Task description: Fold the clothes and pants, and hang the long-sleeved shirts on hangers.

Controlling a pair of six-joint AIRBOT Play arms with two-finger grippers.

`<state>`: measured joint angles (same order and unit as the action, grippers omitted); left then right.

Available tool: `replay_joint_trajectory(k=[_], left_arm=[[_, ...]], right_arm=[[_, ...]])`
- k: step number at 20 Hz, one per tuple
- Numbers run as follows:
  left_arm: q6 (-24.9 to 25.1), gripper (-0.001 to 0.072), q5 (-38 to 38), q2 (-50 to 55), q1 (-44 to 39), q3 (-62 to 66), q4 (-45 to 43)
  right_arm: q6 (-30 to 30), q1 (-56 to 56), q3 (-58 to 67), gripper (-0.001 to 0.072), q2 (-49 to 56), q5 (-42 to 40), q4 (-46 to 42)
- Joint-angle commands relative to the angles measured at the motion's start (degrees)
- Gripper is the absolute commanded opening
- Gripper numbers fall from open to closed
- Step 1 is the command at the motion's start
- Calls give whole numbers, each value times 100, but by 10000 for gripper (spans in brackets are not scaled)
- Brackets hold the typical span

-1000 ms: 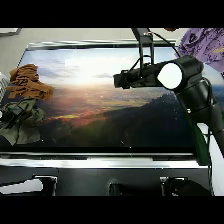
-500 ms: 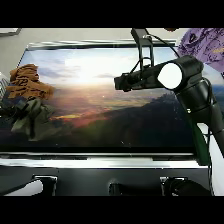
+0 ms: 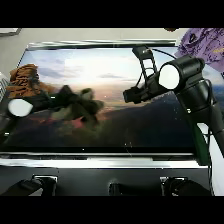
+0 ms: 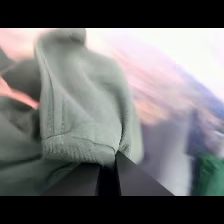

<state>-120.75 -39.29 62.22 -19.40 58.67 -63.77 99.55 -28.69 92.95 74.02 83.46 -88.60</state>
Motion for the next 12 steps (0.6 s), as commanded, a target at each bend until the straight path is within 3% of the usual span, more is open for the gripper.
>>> replay_joint_trajectory(k=[1, 4, 5, 7, 8, 10, 12], left_arm=[[-706, 14, 964, 599, -1005, 2, 144], [-896, 24, 977, 1196, -994, 4, 146], [-894, 103, 973, 1211, -896, 4, 146], [-846, 525, 789, 990, -481, 17, 140], [-726, 613, 632, 815, -199, 17, 140], [-262, 613, 214, 374, 490, 17, 140], [170, 613, -271, -44, 1176, 17, 140]], right_arm=[[-190, -2, 4, 142, 2, 820, -680], [-474, -2, 4, 155, 2, 656, -820], [-592, -2, 4, 200, 2, 496, -824], [-680, 22, 2, 501, 2, 155, -1123], [-490, 216, 0, 504, 4, -2, -1047], [-306, 885, -155, 504, 9, -328, -750], [-271, 1893, -752, 503, 9, -723, 431]])
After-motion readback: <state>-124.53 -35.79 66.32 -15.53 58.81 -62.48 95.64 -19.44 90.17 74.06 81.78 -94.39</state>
